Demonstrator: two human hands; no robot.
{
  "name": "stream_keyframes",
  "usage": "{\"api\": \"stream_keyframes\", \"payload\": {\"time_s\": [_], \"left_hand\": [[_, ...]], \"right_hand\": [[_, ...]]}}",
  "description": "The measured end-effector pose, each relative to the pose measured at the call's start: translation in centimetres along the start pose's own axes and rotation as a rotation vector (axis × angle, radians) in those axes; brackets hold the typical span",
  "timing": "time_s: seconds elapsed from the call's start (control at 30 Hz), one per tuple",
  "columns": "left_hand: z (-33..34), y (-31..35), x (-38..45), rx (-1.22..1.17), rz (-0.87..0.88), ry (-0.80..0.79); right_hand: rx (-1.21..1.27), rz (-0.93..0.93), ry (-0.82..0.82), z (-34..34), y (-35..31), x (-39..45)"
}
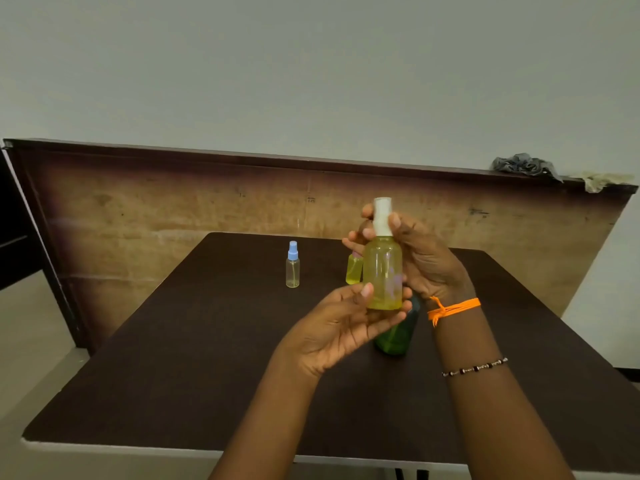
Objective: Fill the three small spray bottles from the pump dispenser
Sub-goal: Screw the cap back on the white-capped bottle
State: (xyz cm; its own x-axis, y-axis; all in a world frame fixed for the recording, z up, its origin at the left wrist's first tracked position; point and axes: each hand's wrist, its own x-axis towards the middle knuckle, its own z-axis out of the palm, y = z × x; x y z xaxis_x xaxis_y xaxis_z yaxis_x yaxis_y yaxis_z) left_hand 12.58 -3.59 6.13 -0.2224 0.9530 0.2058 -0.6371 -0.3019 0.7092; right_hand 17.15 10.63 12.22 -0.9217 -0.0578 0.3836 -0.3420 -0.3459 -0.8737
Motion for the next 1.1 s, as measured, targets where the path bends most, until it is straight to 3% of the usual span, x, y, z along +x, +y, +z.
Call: {"api": "stream_keyframes", "payload": {"time_s": [0.13,0.27,0.37,0.53,0.67,0.8,1.0,1.1], "left_hand": [[0.3,1.1,-0.1,0.19,0.06,0.172],[0.1,0.8,0.7,0.614,0.187,0.473],[-0.6,-0.5,1.5,0.909,0.372,0.665],[-0.7,-1.8,1.7,1.24,0.616,0.833],[-1.6,-2.2,2.3,1.337,0.665,0.872],[-2.2,-1.8,2.2,1.273,0.622,0.833],[-4.8,0.1,2.1,1.169,0.562,0.783],[-7.0,0.8,2.4,1.188,0.497,0.773]], "right_hand": [[-0.129,0.023,0.083,0.5,-0.5,0.0],[-0.43,-0.035,0.367,0.9,0.4,0.5],[-0.511,-0.102,0.561,1.5,1.5,0.8],[-0.544,-0.175,0.726,2.5,2.6,1.2],[-0.593,-0.182,0.795,2.5,3.3,1.5],[-0.623,-0.183,0.787,2.0,3.8,1.4],[-0.495,0.039,0.462,0.3,6.5,1.2],[-0.524,0.073,0.486,-0.7,8.5,2.1]]}}
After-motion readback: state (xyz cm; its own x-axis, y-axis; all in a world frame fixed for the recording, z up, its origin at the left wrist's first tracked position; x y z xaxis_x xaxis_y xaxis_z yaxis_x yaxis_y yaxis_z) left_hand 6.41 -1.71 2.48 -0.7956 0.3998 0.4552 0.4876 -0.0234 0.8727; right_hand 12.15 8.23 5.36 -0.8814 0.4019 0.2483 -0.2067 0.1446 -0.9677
